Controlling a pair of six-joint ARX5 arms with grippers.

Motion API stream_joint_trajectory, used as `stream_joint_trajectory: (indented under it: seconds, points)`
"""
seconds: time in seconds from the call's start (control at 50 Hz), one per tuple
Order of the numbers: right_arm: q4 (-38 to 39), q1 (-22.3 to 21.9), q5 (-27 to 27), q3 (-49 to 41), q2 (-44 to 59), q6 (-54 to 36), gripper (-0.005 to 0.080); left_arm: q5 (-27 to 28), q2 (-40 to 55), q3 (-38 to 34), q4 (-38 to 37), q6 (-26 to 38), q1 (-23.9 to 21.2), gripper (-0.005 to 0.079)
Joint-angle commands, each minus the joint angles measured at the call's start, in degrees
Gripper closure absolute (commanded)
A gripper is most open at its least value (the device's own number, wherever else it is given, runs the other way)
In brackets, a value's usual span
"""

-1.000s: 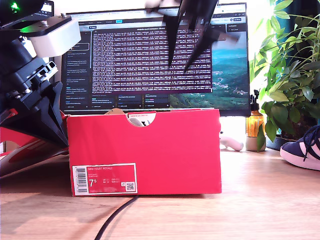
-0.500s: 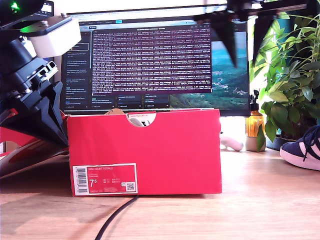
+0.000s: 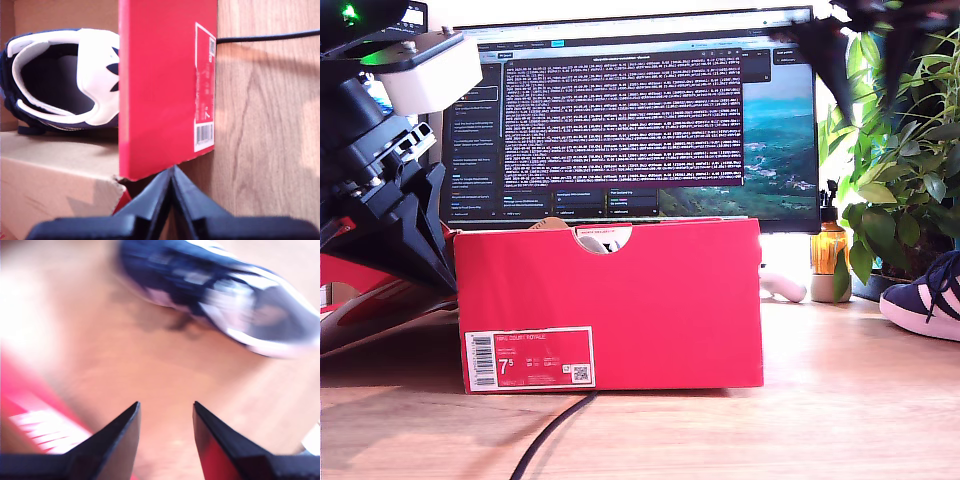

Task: Pack the blue shoes by picking the first shoe and placing it inside the red shoebox, left side, then picking and rotating the second shoe and placing it in the shoebox

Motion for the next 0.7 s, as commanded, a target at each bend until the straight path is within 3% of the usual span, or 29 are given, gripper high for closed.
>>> stream_joint_trajectory:
  seconds: [0.0,0.18,0.32,0.68]
  points:
    - [-0.2,-1.2,0.0,-3.8,-2.4,1.1,0.0447,0.3,0.7,0.2,1.2,-0.2,0.0,0.0761]
    - [-0.2,-5.6,-1.2,-12.7,-6.7,4.0,0.0437,0.3,0.7,0.2,1.2,-0.2,0.0,0.0761]
    - [-0.2,-8.9,-2.0,-16.0,-9.1,3.6,0.0281,0.3,0.7,0.2,1.2,-0.2,0.0,0.0761]
    - [-0.2,-16.6,-2.5,-18.1,-10.2,3.3,0.0271,0.3,0.7,0.2,1.2,-0.2,0.0,0.0761]
